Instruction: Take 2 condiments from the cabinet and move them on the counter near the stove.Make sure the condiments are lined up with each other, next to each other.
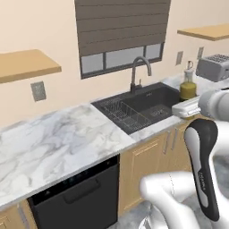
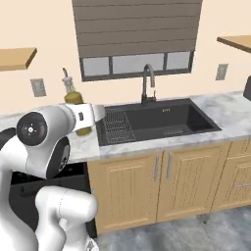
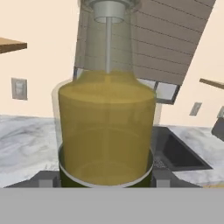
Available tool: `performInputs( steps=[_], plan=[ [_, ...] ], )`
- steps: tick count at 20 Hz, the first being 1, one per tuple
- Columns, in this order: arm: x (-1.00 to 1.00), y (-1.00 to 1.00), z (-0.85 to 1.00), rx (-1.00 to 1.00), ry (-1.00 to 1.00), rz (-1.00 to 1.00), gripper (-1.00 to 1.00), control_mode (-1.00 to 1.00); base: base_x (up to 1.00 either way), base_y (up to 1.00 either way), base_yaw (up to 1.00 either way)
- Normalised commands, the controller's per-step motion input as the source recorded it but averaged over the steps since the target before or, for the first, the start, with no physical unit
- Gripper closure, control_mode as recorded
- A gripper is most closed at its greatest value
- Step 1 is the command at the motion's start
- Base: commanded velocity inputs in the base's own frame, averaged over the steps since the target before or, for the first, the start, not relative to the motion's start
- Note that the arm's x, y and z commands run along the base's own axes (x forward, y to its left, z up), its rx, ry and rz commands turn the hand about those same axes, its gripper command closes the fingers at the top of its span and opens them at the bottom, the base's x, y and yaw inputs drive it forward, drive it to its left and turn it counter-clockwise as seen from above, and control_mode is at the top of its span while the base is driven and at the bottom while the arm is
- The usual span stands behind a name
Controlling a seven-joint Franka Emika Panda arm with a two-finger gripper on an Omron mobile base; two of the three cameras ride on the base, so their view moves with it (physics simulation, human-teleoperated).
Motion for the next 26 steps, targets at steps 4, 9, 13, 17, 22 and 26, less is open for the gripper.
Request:
performInputs(
  steps=[4,9,13,17,22,26],
  plan=[
    [0.0,0.0,0.0,0.0,0.0,0.0,1.0,1.0,-0.13,-0.31,-0.51],
    [0.0,0.0,0.0,0.0,0.0,0.0,1.0,1.0,-0.14,-0.44,-0.51],
    [0.0,0.0,0.0,0.0,0.0,0.0,1.0,1.0,-0.09,-0.47,-0.5],
    [0.0,0.0,0.0,0.0,0.0,0.0,1.0,1.0,-0.09,-0.46,-0.49],
    [0.0,0.0,0.0,0.0,0.0,0.0,1.0,1.0,-0.13,-0.5,-0.48],
    [0.0,0.0,0.0,0.0,0.0,0.0,1.0,1.0,-0.11,-0.38,-0.45]
  ],
)
